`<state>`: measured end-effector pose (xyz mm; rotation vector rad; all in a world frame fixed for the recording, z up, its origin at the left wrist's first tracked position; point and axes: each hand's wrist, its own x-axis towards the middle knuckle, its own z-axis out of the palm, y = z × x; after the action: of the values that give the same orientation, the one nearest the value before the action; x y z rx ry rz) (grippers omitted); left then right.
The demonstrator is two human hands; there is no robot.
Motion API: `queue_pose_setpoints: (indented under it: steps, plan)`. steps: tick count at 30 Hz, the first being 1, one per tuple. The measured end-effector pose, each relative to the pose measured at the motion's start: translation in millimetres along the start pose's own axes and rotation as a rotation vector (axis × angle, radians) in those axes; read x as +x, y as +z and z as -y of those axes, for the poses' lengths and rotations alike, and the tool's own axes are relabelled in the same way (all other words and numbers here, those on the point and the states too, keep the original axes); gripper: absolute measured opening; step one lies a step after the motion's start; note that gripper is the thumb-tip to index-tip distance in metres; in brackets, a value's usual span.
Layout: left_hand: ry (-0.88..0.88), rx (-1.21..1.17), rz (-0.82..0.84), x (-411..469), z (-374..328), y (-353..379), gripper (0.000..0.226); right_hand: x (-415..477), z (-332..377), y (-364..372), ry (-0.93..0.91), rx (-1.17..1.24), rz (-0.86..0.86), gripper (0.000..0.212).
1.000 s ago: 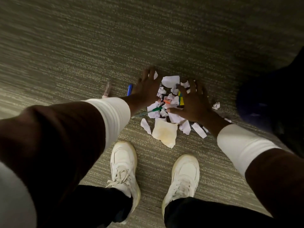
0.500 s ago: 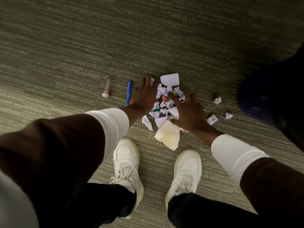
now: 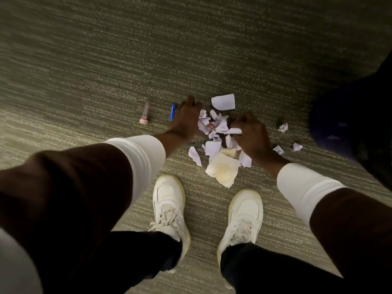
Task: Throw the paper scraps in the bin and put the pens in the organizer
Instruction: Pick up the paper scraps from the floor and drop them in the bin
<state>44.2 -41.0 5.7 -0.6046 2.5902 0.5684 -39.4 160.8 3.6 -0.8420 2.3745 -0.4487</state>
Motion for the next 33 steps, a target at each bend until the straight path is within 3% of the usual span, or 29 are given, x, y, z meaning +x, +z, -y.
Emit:
queue_pose_setpoints:
  steps: [8, 13, 21, 27, 33]
  plan:
    - [-0.157, -0.057, -0.047, -39, -38, -70, 0.038, -37, 13, -71, 0.133, -0.054, -0.141, 0.019]
    - [-0.136, -0.14, -0.1, -72, -83, -112, 0.034, -77, 39, -122, 0.209, 0.11, -0.218, 0.017]
    - [-0.169, -0.383, -0.228, -102, -180, -181, 0.028, -138, 73, -213, 0.303, 0.163, -0.371, 0.028]
    - [-0.12, -0.539, -0.308, -115, -261, -214, 0.03, -174, 52, -279, 0.429, 0.245, -0.57, 0.027]
    - [-0.03, -0.531, -0.223, -107, -338, -206, 0.029, -198, 1, -326, 0.597, 0.248, -0.598, 0.03]
